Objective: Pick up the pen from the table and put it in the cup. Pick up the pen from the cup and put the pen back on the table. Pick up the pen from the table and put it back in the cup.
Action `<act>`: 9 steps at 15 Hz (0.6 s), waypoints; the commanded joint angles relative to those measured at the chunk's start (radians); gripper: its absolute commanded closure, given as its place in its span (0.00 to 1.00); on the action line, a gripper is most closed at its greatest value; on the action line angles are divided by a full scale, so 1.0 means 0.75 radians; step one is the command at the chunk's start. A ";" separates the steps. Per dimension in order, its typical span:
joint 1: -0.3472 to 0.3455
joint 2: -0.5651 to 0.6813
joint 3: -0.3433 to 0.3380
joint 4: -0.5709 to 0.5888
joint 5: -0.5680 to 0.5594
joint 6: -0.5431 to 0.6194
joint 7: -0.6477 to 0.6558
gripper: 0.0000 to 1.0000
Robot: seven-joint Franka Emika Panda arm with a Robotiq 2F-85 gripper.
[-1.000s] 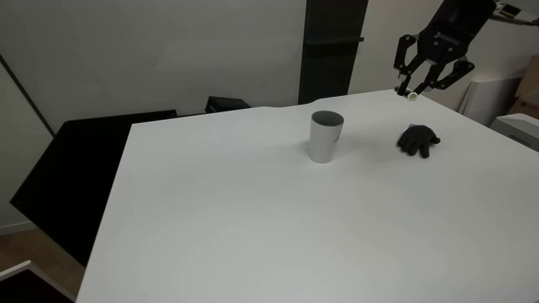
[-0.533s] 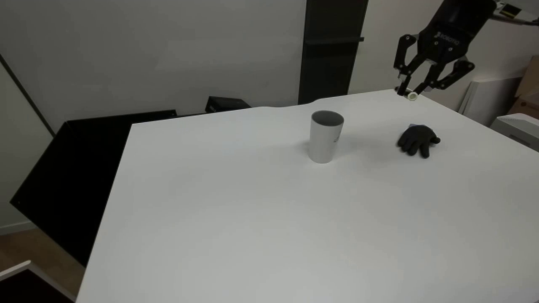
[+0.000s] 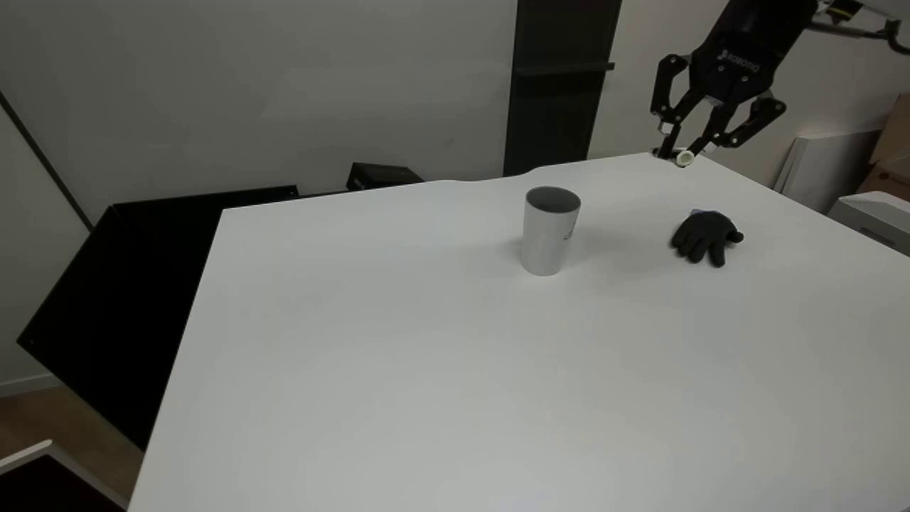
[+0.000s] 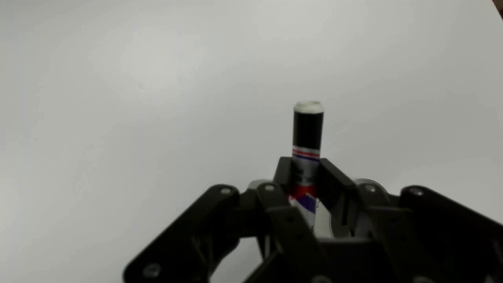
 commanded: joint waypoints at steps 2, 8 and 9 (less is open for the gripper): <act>0.017 0.181 0.011 0.262 0.034 -0.181 0.146 0.92; 0.039 0.351 0.018 0.510 0.028 -0.229 0.279 0.92; 0.045 0.375 0.020 0.553 0.024 -0.243 0.302 0.92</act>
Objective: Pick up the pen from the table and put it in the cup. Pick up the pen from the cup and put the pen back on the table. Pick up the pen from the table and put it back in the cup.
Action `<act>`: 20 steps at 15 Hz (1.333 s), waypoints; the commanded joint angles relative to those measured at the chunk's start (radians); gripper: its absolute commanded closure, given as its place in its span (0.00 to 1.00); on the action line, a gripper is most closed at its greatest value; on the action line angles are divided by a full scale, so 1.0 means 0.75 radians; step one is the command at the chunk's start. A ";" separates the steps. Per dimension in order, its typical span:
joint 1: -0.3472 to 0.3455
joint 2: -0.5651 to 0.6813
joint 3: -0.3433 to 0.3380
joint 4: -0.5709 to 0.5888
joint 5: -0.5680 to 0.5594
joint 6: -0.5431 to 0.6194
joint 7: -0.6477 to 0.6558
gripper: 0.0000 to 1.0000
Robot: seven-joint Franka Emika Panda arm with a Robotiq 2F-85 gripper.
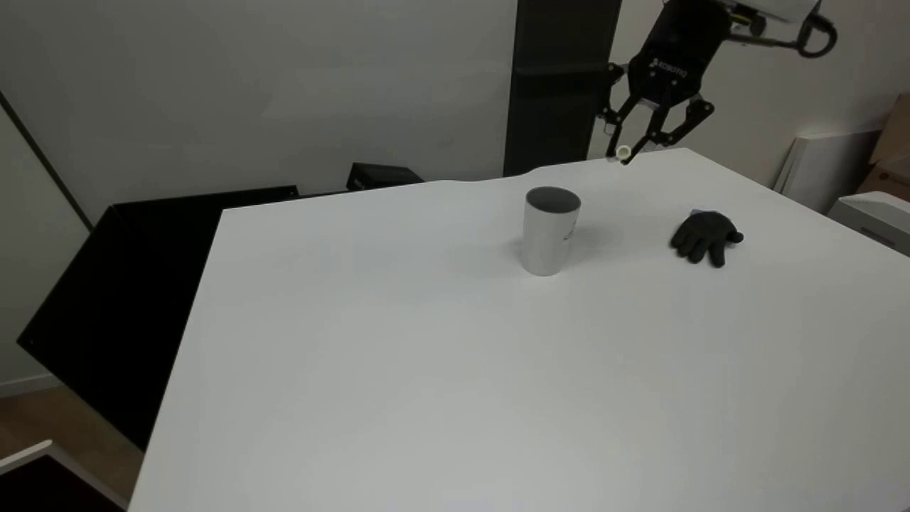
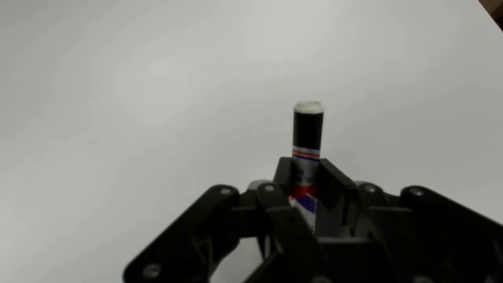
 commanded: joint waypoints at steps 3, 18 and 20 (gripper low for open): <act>0.026 0.157 0.015 0.299 0.010 -0.151 0.214 0.92; 0.039 0.434 0.060 0.631 0.236 -0.287 0.758 0.92; 0.033 0.463 0.065 0.655 0.261 -0.280 0.765 0.92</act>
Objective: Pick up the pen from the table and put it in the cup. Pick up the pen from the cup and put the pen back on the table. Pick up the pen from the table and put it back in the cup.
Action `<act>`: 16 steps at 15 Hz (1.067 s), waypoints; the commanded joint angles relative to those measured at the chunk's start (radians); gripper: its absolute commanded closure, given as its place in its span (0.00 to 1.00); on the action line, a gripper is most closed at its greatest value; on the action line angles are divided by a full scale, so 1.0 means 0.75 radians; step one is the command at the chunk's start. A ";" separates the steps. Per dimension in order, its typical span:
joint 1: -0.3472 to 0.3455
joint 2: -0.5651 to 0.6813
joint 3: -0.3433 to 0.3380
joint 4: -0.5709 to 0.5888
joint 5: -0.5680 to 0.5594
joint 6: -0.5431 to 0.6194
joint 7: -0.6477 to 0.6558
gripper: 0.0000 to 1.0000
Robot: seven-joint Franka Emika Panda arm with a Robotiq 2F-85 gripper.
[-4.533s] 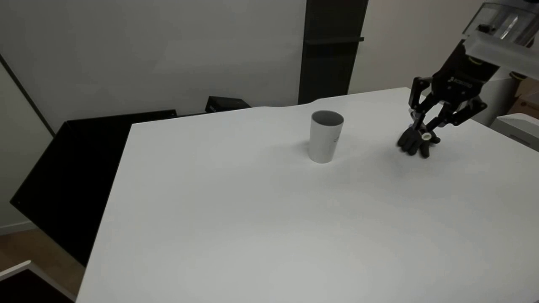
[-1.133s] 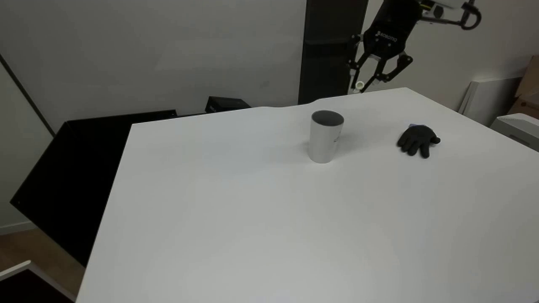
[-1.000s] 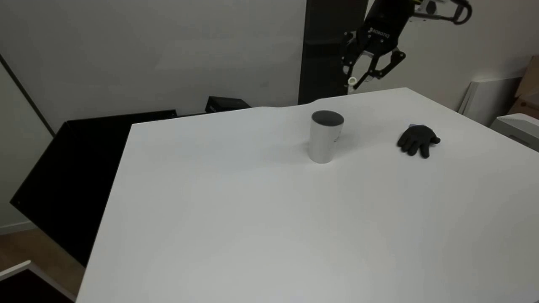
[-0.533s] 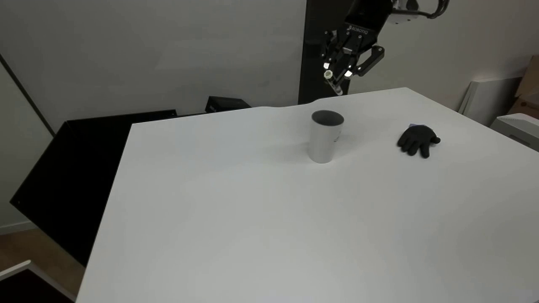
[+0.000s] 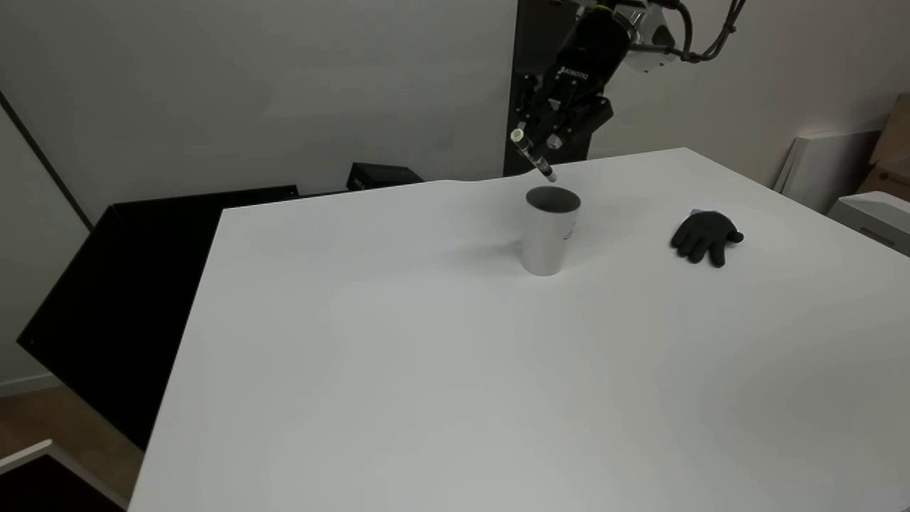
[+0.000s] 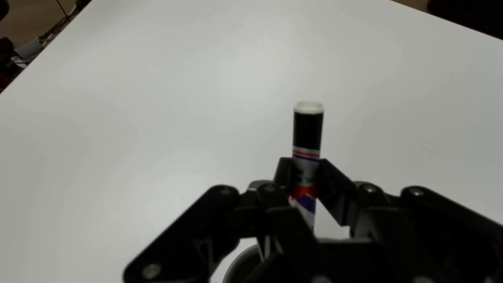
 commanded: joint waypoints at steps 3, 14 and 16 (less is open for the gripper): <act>-0.039 0.115 0.026 0.149 0.084 -0.039 0.106 0.92; -0.103 0.207 0.014 0.139 0.198 -0.020 0.165 0.92; -0.107 0.225 0.012 0.135 0.202 -0.011 0.161 0.92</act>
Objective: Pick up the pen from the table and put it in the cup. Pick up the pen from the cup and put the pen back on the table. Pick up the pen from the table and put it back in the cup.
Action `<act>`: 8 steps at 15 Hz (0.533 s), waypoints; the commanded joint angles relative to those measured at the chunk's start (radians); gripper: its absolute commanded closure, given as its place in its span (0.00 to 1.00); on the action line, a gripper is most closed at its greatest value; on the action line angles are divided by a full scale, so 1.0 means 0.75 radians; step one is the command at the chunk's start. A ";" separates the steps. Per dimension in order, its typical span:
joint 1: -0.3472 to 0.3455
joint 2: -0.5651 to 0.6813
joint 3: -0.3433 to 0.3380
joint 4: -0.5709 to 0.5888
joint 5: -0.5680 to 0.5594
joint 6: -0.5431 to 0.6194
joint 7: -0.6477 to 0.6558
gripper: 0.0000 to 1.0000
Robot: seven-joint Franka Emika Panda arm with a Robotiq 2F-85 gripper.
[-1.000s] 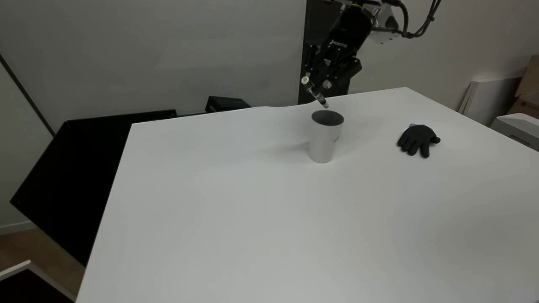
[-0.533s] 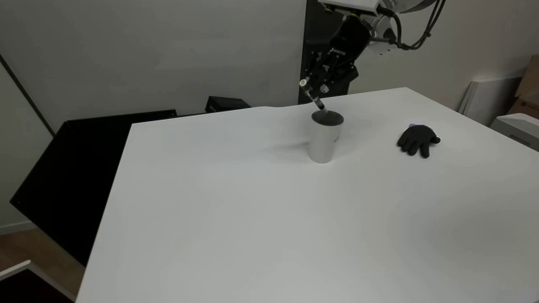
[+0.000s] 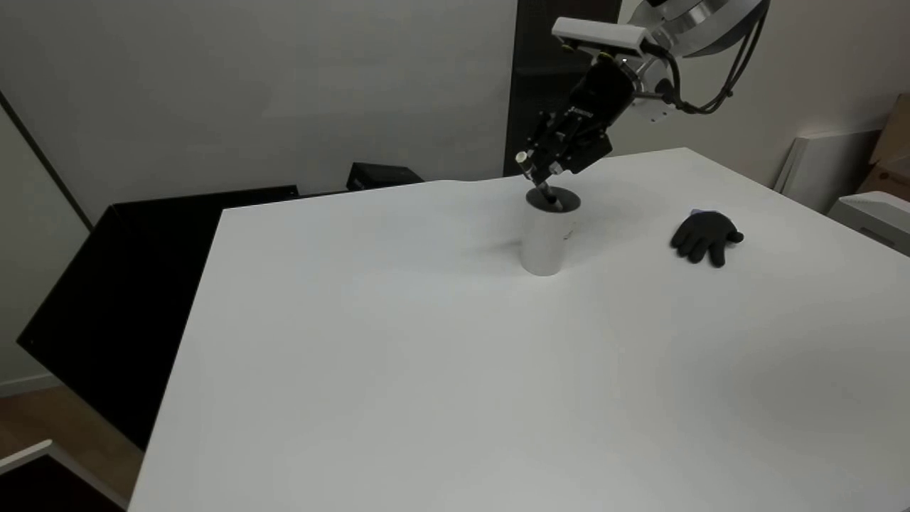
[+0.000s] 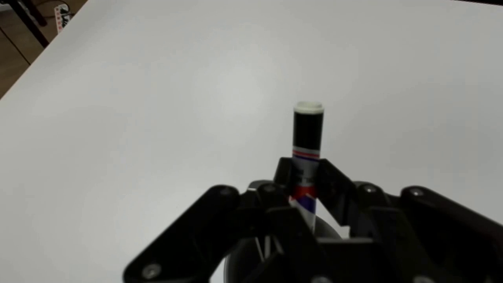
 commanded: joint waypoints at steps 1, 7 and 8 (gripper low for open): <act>-0.012 0.051 0.005 0.047 0.025 -0.013 0.064 0.92; 0.012 0.046 -0.009 0.049 -0.013 -0.008 0.037 0.38; 0.022 0.033 -0.015 0.042 -0.026 0.009 0.028 0.31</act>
